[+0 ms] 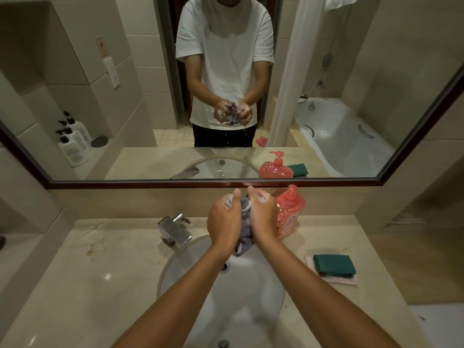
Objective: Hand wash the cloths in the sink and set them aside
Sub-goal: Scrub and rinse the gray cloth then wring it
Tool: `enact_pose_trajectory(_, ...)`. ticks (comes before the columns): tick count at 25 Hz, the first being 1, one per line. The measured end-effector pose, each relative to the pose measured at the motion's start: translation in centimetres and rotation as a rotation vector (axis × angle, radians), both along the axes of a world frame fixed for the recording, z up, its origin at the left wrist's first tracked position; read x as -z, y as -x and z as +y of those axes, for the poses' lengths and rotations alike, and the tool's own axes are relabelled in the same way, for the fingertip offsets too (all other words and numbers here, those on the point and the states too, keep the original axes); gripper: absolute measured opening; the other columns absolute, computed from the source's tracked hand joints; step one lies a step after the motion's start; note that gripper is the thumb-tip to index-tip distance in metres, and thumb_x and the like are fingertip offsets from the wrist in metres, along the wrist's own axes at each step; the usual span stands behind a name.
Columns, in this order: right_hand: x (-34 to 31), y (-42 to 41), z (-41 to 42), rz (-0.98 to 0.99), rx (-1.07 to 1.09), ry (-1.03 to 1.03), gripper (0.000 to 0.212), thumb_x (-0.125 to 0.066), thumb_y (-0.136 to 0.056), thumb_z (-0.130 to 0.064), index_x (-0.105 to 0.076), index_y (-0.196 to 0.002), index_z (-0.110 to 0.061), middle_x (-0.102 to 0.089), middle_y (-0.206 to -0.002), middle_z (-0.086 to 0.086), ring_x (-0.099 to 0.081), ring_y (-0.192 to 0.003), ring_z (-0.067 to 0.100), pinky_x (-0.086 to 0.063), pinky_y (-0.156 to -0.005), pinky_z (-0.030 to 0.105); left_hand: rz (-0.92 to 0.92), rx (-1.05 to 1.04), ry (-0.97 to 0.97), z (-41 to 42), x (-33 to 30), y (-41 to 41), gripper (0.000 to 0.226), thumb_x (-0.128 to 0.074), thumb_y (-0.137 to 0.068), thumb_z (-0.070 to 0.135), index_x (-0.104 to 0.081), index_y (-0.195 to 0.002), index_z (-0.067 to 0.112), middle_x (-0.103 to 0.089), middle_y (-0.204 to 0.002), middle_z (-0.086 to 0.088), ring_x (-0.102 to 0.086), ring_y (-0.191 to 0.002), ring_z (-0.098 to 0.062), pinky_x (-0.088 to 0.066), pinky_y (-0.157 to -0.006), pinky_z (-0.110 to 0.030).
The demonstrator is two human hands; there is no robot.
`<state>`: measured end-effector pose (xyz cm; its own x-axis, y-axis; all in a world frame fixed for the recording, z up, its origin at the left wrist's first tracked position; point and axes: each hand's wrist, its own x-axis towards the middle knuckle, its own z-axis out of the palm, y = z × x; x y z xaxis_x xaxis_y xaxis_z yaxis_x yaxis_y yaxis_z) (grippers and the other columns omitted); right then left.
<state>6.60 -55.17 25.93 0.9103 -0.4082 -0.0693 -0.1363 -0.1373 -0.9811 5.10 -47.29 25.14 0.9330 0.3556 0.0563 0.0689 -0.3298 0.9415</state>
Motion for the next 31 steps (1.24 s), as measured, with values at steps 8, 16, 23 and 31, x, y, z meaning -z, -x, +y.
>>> enact_pose_trajectory(8, -0.2, 0.1, 0.9, -0.002, 0.053, 0.016, 0.046, -0.058, -0.098, -0.031, -0.047, -0.055, -0.019, -0.053, -0.054, 0.0, -0.047, -0.051, 0.017, -0.04, -0.057, 0.034, 0.019, 0.012, -0.012, -0.4, 0.2, 0.4, 0.054, -0.043, -0.099, 0.053, -0.043, -0.054, 0.022, -0.051, -0.048, 0.011, -0.045, -0.046, -0.005, -0.032, -0.052, -0.029)
enact_pose_trajectory(16, 1.3, 1.7, 2.2, -0.033, 0.097, 0.069, 0.04, -0.062, -0.095, -0.032, -0.054, -0.056, -0.022, -0.06, -0.054, -0.007, -0.055, -0.049, 0.006, -0.044, -0.053, 0.026, 0.142, 0.074, 0.12, 0.6, 0.0, -1.0, 0.049, -0.044, -0.099, 0.053, -0.057, -0.063, 0.021, -0.061, -0.063, -0.001, -0.06, -0.066, -0.027, -0.051, -0.069, -0.042)
enact_pose_trajectory(23, 1.0, 1.9, 2.3, -0.035, 0.016, -0.058, 0.038, -0.057, -0.091, -0.03, -0.056, -0.06, -0.01, -0.057, -0.056, 0.001, -0.054, -0.054, 0.015, -0.047, -0.056, 0.039, 0.099, 0.06, 0.122, 1.0, -0.2, -1.3, 0.051, -0.043, -0.1, 0.051, -0.05, -0.06, 0.021, -0.053, -0.052, 0.007, -0.051, -0.055, -0.017, -0.043, -0.064, -0.035)
enact_pose_trajectory(31, 0.1, 0.2, 0.5, 0.019, 0.025, -0.204, 0.035, -0.058, -0.092, -0.021, -0.05, -0.058, -0.021, -0.053, -0.058, 0.003, -0.051, -0.057, 0.019, -0.044, -0.061, 0.039, -0.006, 0.179, 0.085, 0.7, -0.3, -0.3, 0.042, -0.041, -0.087, 0.054, -0.046, -0.054, 0.027, -0.047, -0.049, 0.012, -0.044, -0.053, -0.014, -0.041, -0.061, -0.037)
